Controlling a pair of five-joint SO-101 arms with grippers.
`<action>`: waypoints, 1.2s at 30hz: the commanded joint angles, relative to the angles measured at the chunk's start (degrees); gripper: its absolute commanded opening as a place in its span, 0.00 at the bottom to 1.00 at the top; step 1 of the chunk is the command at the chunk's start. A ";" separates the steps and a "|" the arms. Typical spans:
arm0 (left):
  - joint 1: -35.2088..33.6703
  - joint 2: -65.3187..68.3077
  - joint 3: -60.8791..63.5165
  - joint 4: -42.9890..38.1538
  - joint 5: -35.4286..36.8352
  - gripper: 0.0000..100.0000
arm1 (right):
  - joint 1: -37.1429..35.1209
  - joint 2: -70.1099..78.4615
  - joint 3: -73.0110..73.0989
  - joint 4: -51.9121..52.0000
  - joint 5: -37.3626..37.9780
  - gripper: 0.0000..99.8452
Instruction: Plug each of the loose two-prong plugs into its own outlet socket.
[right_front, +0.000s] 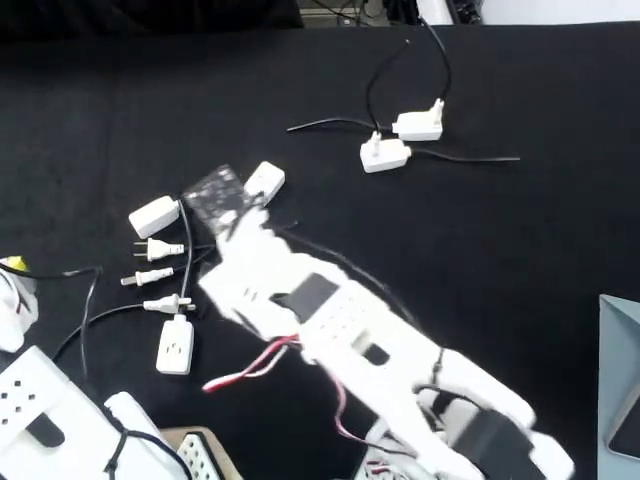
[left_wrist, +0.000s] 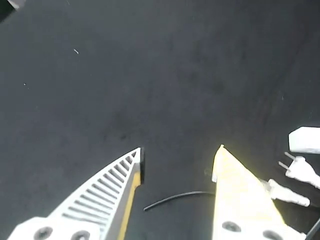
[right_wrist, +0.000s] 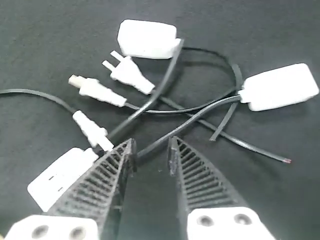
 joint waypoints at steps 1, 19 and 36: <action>-0.75 -0.09 0.04 0.18 -0.35 0.24 | -4.75 7.16 -8.48 0.35 1.58 0.10; -0.84 -0.26 1.71 0.70 -0.35 0.23 | -11.78 35.21 -37.14 22.42 11.78 0.20; -0.84 -0.35 5.14 0.18 -0.35 0.23 | -12.22 48.75 -50.24 22.07 12.13 0.19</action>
